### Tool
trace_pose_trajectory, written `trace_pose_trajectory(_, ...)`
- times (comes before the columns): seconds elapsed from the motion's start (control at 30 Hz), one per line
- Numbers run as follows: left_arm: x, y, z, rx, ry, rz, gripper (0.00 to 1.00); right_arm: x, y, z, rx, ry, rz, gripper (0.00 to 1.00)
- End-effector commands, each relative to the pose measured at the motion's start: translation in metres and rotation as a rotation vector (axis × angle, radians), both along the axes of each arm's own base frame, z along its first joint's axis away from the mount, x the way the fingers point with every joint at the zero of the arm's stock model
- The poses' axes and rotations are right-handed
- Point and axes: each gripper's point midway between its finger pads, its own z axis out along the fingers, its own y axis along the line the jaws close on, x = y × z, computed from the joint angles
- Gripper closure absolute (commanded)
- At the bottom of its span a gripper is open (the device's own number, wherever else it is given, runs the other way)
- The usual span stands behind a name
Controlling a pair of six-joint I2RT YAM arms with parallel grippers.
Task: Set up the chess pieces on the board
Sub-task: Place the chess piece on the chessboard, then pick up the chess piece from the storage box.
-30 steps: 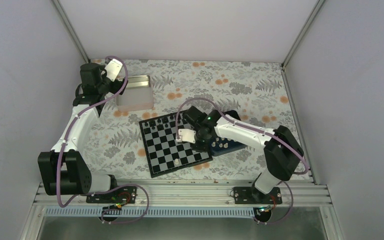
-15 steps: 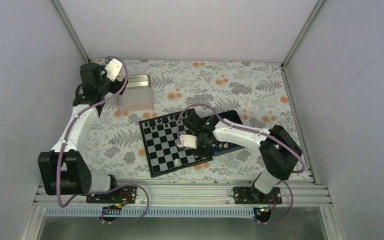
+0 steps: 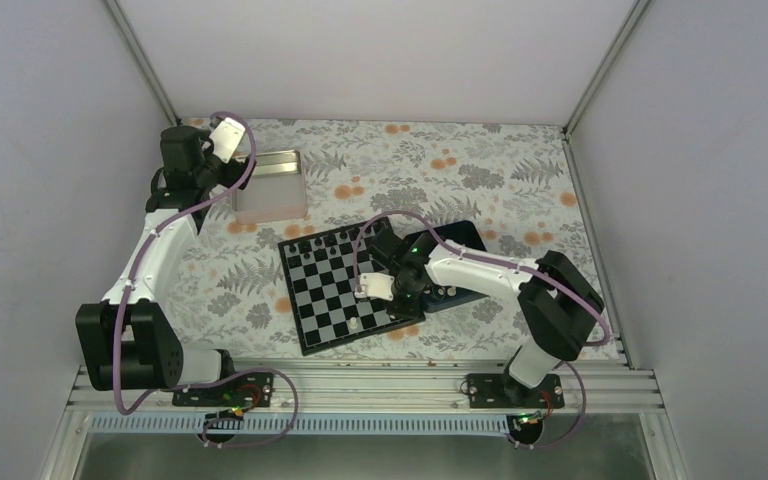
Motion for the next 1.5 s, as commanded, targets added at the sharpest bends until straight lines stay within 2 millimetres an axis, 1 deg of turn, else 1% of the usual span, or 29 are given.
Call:
trace_pose_trajectory(0.0,0.002,0.000,0.006,0.007,-0.027,-0.006,0.00,-0.004,-0.003,-0.002,-0.012,0.001,-0.008,0.89)
trace_pose_trajectory(0.2,0.002,0.001,0.006,0.008,-0.026,-0.004,0.00,-0.002,-0.004,-0.006,-0.026,-0.011,-0.008,0.89)
trace_pose_trajectory(0.27,0.002,0.001,0.006,0.008,-0.027,-0.004,0.00,-0.002,-0.005,-0.007,-0.031,-0.010,-0.007,0.87)
trace_pose_trajectory(0.3,0.002,0.001,0.006,0.008,-0.026,-0.004,0.00,-0.002,-0.004,-0.007,-0.031,-0.011,-0.006,0.84)
trace_pose_trajectory(0.37,0.002,0.001,0.006,0.009,-0.027,-0.005,0.00,0.000,-0.004,-0.006,-0.030,-0.016,-0.008,0.72)
trace_pose_trajectory(0.4,0.002,0.001,0.007,0.010,-0.028,-0.004,0.00,0.001,-0.003,-0.004,-0.023,-0.021,-0.007,0.68)
trace_pose_trajectory(0.47,0.002,0.001,0.006,0.010,-0.027,-0.003,0.00,0.004,0.001,0.005,0.000,-0.040,-0.009,0.58)
trace_pose_trajectory(0.5,0.002,0.002,0.006,0.011,-0.027,-0.002,0.00,0.007,0.003,0.013,0.022,-0.058,-0.012,0.55)
trace_pose_trajectory(0.57,0.003,0.001,0.007,0.011,-0.028,-0.002,0.00,0.011,0.008,0.027,0.059,-0.074,-0.017,0.51)
trace_pose_trajectory(0.63,0.003,0.002,0.006,0.011,-0.028,0.000,0.00,0.017,0.007,0.042,0.080,-0.102,-0.030,0.50)
trace_pose_trajectory(0.7,0.003,0.002,0.007,0.012,-0.029,0.000,0.00,0.027,-0.001,0.049,0.068,-0.135,-0.056,0.50)
trace_pose_trajectory(0.77,0.003,0.002,0.006,0.013,-0.030,0.003,0.00,0.045,-0.015,0.058,0.062,-0.173,-0.104,0.51)
trace_pose_trajectory(0.83,0.003,0.003,0.006,0.014,-0.028,0.003,0.00,0.065,-0.034,0.068,0.069,-0.205,-0.164,0.51)
trace_pose_trajectory(0.9,0.003,0.002,0.005,0.014,-0.026,0.002,0.00,0.089,-0.060,0.073,0.057,-0.236,-0.240,0.52)
trace_pose_trajectory(0.97,0.004,0.002,0.005,0.013,-0.026,0.002,0.00,0.108,-0.090,0.072,0.031,-0.251,-0.310,0.52)
trace_pose_trajectory(1.03,0.004,0.002,0.006,0.013,-0.029,0.001,0.00,0.123,-0.116,0.067,0.006,-0.255,-0.370,0.53)
trace_pose_trajectory(1.13,0.003,0.002,0.005,0.013,-0.028,0.000,0.00,0.136,-0.147,0.055,-0.032,-0.235,-0.435,0.53)
trace_pose_trajectory(1.2,0.003,0.002,0.004,0.013,-0.027,-0.001,0.00,0.141,-0.157,0.047,-0.039,-0.230,-0.454,0.54)
trace_pose_trajectory(1.23,0.003,0.002,0.004,0.012,-0.028,0.000,0.00,0.143,-0.159,0.042,-0.039,-0.227,-0.453,0.54)
trace_pose_trajectory(1.47,0.002,0.003,0.005,0.014,-0.028,0.003,0.00,0.151,-0.153,0.019,-0.032,-0.185,-0.436,0.59)
